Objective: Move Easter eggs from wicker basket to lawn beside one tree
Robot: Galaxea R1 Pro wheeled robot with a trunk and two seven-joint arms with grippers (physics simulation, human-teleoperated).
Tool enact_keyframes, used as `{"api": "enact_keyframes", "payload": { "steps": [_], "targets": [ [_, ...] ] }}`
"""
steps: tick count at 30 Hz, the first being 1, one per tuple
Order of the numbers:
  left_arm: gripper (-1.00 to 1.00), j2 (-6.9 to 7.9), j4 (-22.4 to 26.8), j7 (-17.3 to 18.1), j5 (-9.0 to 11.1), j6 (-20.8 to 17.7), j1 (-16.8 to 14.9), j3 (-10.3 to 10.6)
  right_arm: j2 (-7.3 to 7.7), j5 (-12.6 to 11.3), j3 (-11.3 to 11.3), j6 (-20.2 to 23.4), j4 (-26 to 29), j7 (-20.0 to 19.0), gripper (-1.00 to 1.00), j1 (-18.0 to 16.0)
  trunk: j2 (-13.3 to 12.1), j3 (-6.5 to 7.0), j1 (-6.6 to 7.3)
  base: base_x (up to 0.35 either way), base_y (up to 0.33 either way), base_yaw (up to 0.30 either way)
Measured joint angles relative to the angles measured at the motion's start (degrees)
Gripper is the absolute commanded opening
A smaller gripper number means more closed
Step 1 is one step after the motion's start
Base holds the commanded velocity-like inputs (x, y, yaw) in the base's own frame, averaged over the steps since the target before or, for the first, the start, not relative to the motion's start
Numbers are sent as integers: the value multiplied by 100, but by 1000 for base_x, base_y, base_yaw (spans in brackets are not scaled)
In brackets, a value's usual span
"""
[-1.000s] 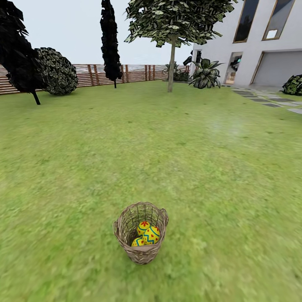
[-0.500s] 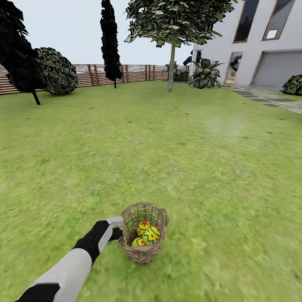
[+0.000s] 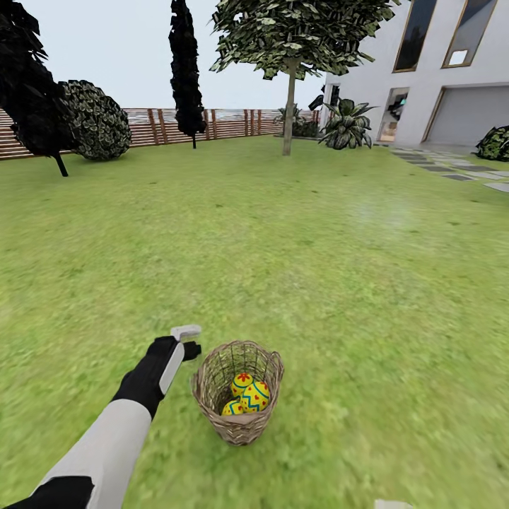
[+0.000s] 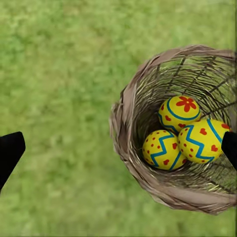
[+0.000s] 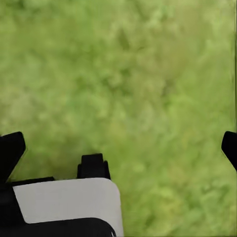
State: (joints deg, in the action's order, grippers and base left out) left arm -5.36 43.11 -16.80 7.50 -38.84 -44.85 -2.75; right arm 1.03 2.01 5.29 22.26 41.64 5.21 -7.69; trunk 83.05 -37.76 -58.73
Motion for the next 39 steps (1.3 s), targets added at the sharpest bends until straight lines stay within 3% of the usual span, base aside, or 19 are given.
{"api": "enact_keyframes", "payload": {
  "steps": [3, 7, 13, 18, 20, 22, 25, 33, 39],
  "targets": [
    [100, -12, 81, 4, 1, -17, -9, 18, -10, -61, 57, 1001, 986, -7, 100, -151, 0, 1, 0, 0, 0, 0],
    [100, -2, 118, -18, 1, -211, -12, 18, -12, -91, 79, 1560, 1850, 12, 100, -710, 0, 1, 0, 0, 0, 0],
    [100, 19, 234, -11, 5, -1091, -12, 13, -13, -88, 156, 1855, 1985, 85, 100, -1831, 0, 1, 0, 0, 0, 0],
    [100, 11, 632, -5, 7, -1361, 3, 15, -16, -21, 146, 2527, 2023, 203, 100, -2620, 0, 0, 0, 0, 0, 0],
    [100, 17, 660, -9, 5, -1367, 5, 16, -2, -11, 153, 2549, 2102, 214, 100, -2649, 0, 0, 0, 0, 0, 0],
    [100, 9, 711, -8, 8, -1376, 5, 19, 19, -13, 172, 2611, 2652, 235, 100, -2662, 0, 0, 0, 0, 0, 0],
    [100, -36, 706, -5, 9, -1380, 6, 30, -1, 11, 141, 2646, 3041, 277, 100, -2664, 0, -3, 0, 0, 0, 108],
    [100, -55, 724, 13, 23, -1368, 7, 50, -24, 2, 170, 2583, 3125, 1214, 100, -2665, 0, -16, 0, 0, 0, 258],
    [100, -56, 720, 45, 64, -1351, 7, 59, -26, -8, 155, 2570, 3120, 1282, 100, -2656, 0, -16, 0, 0, 0, 284]
  ]
}}
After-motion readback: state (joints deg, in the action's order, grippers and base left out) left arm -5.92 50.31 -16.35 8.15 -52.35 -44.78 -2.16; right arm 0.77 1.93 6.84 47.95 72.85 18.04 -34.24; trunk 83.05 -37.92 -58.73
